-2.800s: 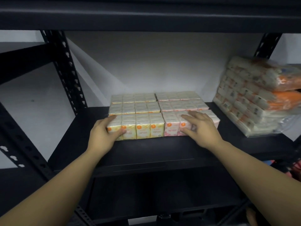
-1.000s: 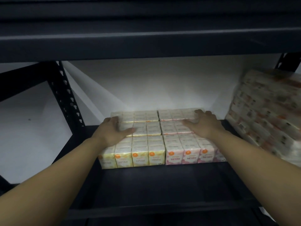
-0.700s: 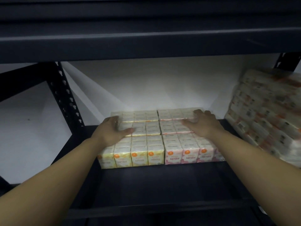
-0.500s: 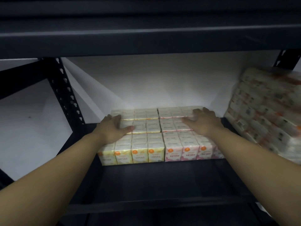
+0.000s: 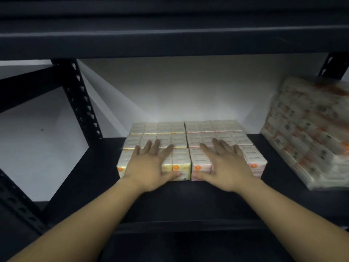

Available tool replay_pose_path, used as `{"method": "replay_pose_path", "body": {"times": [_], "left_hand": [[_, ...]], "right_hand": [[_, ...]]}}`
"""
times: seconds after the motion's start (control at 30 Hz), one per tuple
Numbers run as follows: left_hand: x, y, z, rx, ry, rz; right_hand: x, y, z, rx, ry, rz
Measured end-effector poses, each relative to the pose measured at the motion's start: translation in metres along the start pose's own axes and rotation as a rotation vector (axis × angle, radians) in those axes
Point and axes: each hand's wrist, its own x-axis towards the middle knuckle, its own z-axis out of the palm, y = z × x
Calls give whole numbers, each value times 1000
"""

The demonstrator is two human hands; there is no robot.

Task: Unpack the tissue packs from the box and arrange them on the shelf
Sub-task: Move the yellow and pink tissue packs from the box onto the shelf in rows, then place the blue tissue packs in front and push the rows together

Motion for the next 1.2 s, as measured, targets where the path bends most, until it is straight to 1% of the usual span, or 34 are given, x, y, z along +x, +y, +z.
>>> {"method": "replay_pose_path", "body": {"times": [0.1,0.27,0.43,0.67,0.77,0.83,0.93,1.0,1.07,1.2], "left_hand": [[8,-2,8,31,91,-10],[16,-2,11,54,108,-21],[10,1,8,76,118,-35],[-16,5,7,60,193,-25],[-42,9,5,12,241,-13],[-71,13,9,-52,280,-2],[-127,18,26,-169,363,54],[-165,19,47,-221,405,87],[-197,18,74,-242,386,79],[-250,17,142,-297,219,31]], "right_hand": [[11,7,9,-39,86,-25],[26,10,15,-58,159,-35],[22,8,13,-45,161,-35],[-3,5,13,77,216,-78],[-25,-5,16,95,268,-37],[-48,-19,21,112,349,-28],[-97,-47,43,169,506,-69],[-133,-68,68,217,556,-100],[-168,-86,99,265,507,-100],[-229,-111,166,301,322,-24]]}}
